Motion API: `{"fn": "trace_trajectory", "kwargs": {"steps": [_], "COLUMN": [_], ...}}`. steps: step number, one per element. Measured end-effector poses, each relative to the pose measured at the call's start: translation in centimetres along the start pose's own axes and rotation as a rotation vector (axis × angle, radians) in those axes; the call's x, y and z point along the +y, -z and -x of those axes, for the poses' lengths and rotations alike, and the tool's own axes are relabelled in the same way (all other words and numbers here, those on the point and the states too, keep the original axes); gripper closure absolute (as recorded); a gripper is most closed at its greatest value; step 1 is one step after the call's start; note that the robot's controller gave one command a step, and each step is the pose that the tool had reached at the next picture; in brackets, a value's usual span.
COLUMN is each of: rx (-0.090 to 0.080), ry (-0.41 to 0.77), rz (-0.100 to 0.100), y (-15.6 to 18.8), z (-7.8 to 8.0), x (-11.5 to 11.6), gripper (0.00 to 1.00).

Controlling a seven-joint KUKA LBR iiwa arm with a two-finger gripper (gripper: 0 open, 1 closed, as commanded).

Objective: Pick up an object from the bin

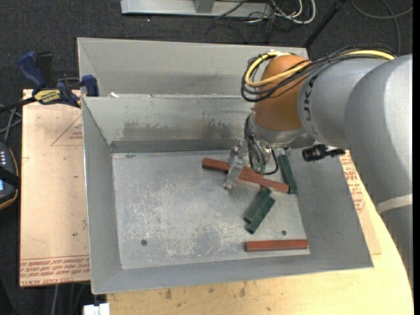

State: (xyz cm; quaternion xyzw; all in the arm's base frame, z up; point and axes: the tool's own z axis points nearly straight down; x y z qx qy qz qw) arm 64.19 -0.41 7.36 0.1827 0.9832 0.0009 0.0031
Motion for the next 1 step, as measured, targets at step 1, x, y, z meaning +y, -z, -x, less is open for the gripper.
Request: {"fn": "trace_trajectory", "kwargs": {"steps": [1], "rx": [0.003], "ry": [-0.03], "rz": [-0.001], "y": [14.43], "z": [-2.77], "x": [-0.96], "gripper": [1.0]}}
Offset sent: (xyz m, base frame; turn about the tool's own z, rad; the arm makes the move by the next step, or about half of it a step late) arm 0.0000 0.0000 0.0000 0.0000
